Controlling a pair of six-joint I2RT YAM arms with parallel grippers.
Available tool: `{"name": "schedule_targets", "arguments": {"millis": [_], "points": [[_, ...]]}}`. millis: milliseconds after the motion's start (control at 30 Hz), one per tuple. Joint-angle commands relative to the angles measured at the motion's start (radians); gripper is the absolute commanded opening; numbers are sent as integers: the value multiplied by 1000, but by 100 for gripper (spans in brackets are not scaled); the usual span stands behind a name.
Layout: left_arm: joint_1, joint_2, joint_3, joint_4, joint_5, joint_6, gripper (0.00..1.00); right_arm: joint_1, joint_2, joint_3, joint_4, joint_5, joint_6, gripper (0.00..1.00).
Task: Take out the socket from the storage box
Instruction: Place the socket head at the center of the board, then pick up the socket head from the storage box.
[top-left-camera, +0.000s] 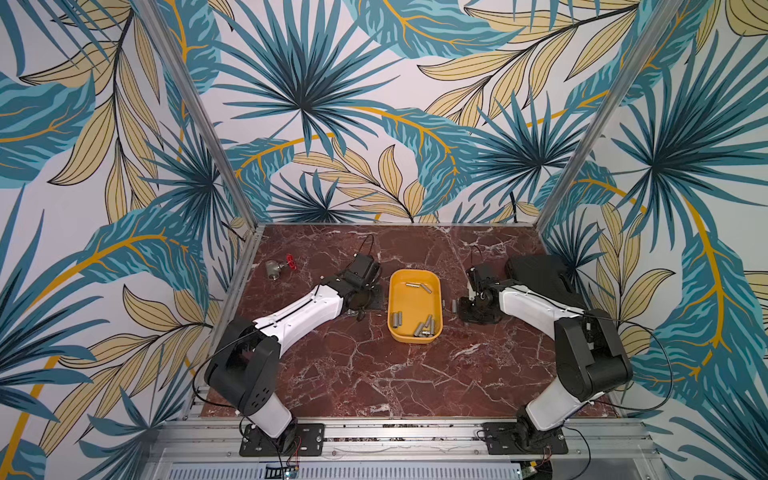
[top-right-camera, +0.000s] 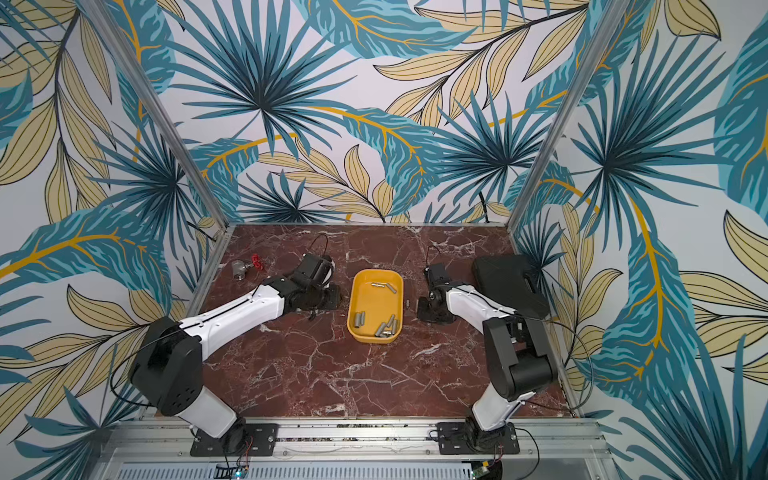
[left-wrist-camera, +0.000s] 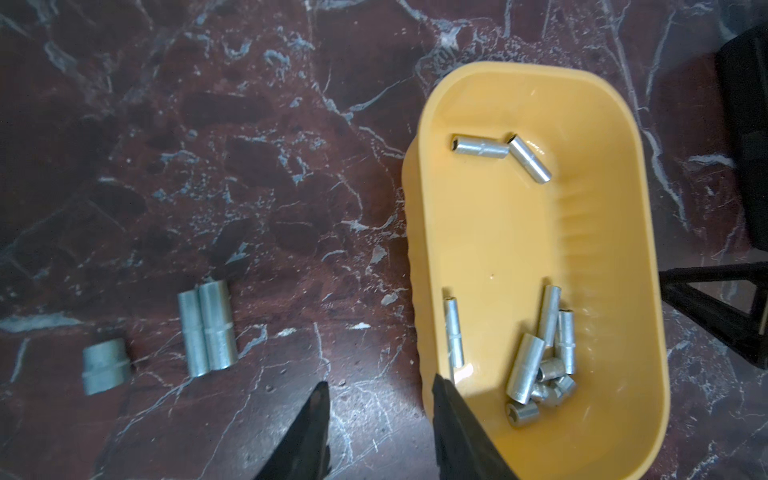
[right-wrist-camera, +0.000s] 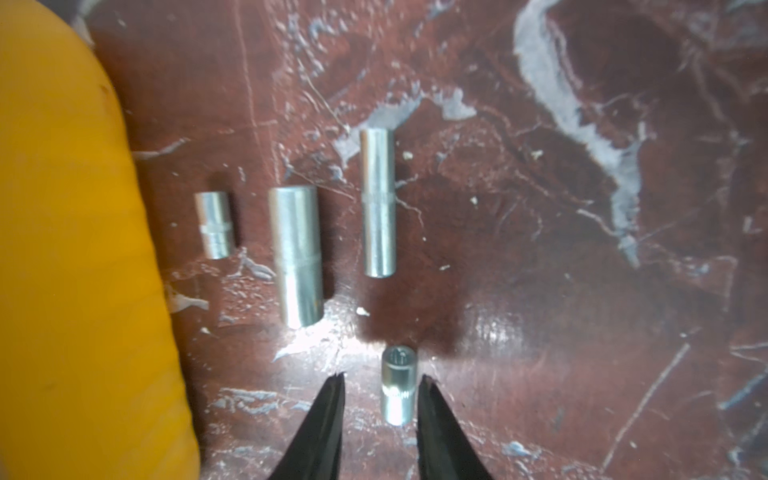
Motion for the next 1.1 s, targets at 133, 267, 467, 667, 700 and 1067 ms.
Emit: {"name": "schedule_targets", "arguments": {"millis": [133, 267, 467, 667, 700, 1067], "points": [[-49, 97, 152, -29, 20, 47, 44, -5, -39, 16, -42, -17, -3, 32], [-80, 182, 255, -60, 29, 67, 44, -4, -73, 30, -68, -11, -11, 32], [-111, 316, 407, -91, 36, 109, 43, -4, -114, 41, -80, -24, -4, 32], [-114, 448, 538, -131, 15, 154, 43, -4, -129, 32, -83, -40, -3, 32], [-115, 469, 560, -140, 10, 161, 43, -4, -132, 29, -83, -41, -3, 32], [-115, 632, 734, -145, -30, 353, 43, -4, -146, -8, -75, -46, 4, 32]]}}
